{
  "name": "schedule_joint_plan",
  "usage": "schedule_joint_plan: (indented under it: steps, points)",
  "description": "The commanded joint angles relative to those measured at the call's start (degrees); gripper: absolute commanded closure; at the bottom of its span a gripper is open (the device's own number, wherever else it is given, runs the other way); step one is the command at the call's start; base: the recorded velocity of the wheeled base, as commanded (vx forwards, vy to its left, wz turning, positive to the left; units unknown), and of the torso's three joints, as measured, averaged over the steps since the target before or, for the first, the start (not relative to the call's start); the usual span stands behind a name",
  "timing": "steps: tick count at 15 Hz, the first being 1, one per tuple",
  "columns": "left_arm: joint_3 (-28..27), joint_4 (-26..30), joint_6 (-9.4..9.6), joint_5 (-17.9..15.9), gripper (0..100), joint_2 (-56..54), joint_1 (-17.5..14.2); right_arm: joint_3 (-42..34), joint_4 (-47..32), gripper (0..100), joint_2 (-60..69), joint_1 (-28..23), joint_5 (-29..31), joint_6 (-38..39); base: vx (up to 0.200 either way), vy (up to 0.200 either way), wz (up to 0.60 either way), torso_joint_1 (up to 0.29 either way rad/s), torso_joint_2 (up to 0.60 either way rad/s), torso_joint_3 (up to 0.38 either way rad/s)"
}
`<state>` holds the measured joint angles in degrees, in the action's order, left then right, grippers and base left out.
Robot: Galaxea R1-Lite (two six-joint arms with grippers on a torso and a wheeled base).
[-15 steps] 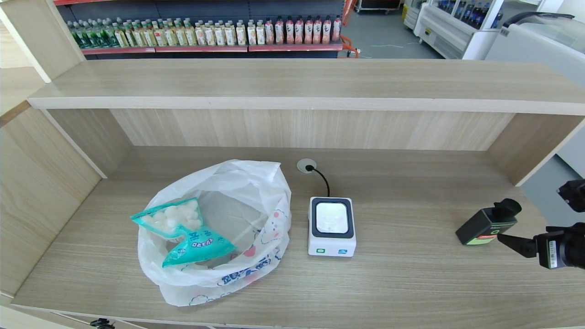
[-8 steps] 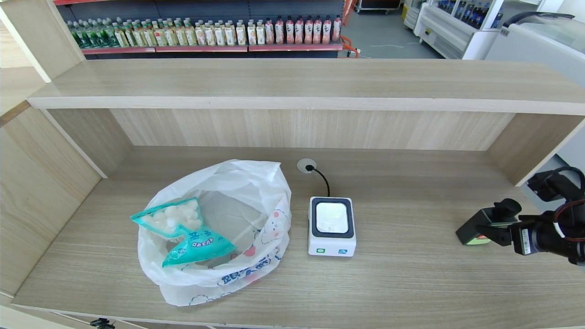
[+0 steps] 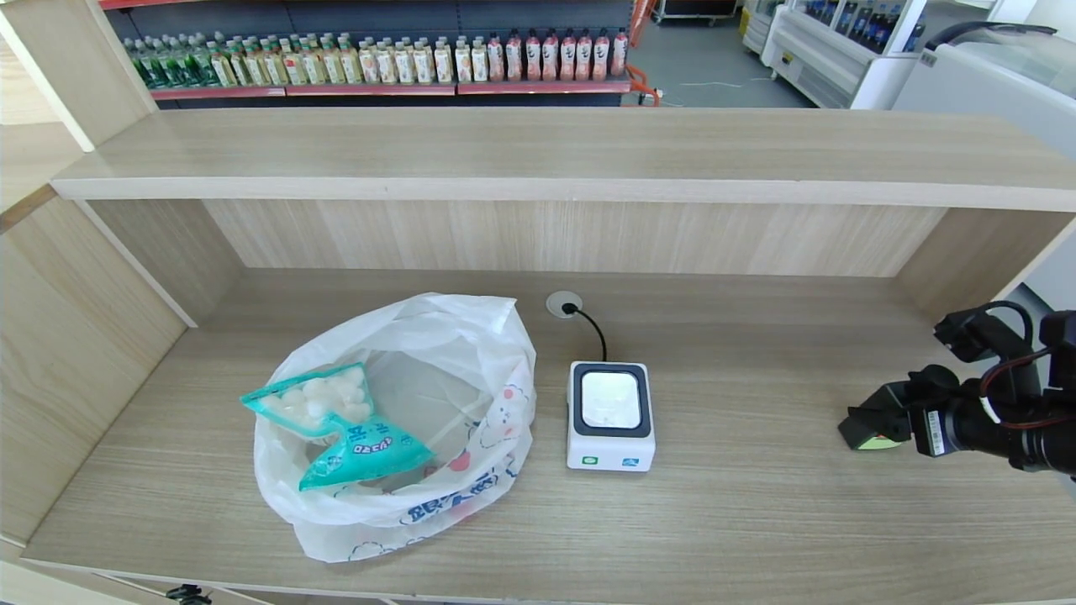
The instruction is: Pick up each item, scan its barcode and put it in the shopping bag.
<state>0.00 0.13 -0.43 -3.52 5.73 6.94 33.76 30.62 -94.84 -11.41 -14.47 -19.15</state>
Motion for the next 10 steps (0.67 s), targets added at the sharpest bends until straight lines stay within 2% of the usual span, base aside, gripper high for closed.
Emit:
schedule_joint_plan:
  steps: [1, 10]
  points:
    - [0.0, 0.0, -0.01, 0.0, 0, 0.0, 0.0, 0.9, 0.8, 0, -2.3, 0.5, 0.0, 0.0, 0.000, 0.000, 0.00, 0.000, 0.00, 0.000]
    - [0.0, 0.0, -0.01, 0.0, 0, 0.1, 0.0, 3.4, 1.5, 0, -6.0, 2.6, -0.1, -0.6, 0.000, 0.000, 0.00, 0.000, 0.00, 0.000]
